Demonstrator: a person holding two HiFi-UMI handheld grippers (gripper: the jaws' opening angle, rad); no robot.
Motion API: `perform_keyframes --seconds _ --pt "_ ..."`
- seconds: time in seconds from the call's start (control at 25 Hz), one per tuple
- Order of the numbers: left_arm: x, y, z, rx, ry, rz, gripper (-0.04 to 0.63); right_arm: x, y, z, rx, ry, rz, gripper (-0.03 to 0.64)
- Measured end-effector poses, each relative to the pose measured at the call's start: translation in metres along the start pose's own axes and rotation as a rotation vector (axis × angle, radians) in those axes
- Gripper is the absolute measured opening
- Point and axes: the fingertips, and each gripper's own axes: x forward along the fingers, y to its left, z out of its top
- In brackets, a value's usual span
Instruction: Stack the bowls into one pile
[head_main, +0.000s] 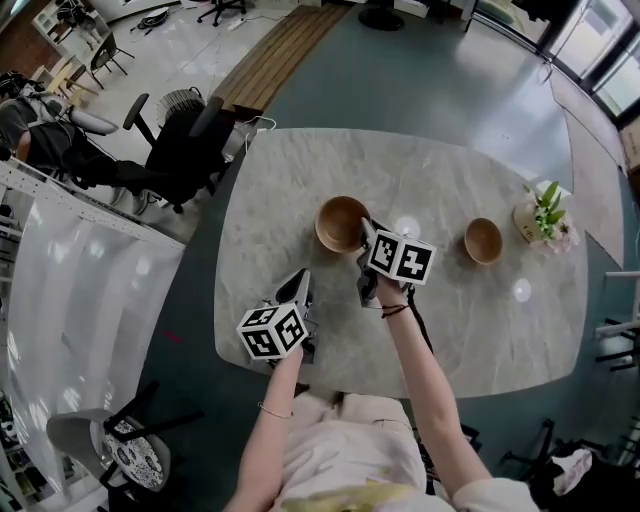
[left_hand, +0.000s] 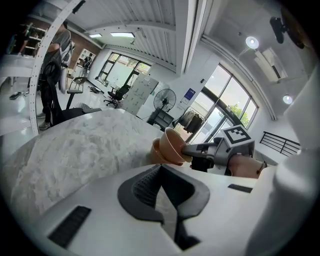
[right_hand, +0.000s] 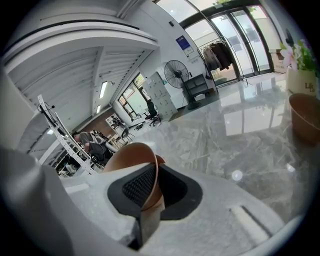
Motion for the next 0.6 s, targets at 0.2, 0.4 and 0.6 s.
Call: perform_keyframes --seconds 0.2,0.4,0.6 --pt "0.006 0.005 -0.001 -0.009 0.013 0.001 0.000 0.011 -0.003 0.000 -0.053 0.020 -0.037 0.028" --pt "0.010 0.008 -0.003 -0.014 0.022 -0.001 0.000 0.019 0.004 0.003 -0.152 0.028 -0.042 0.028" --pt "0.013 0.009 -0.004 -0.017 0.029 -0.003 0.000 0.020 0.008 0.002 -0.244 0.034 -0.061 0.028"
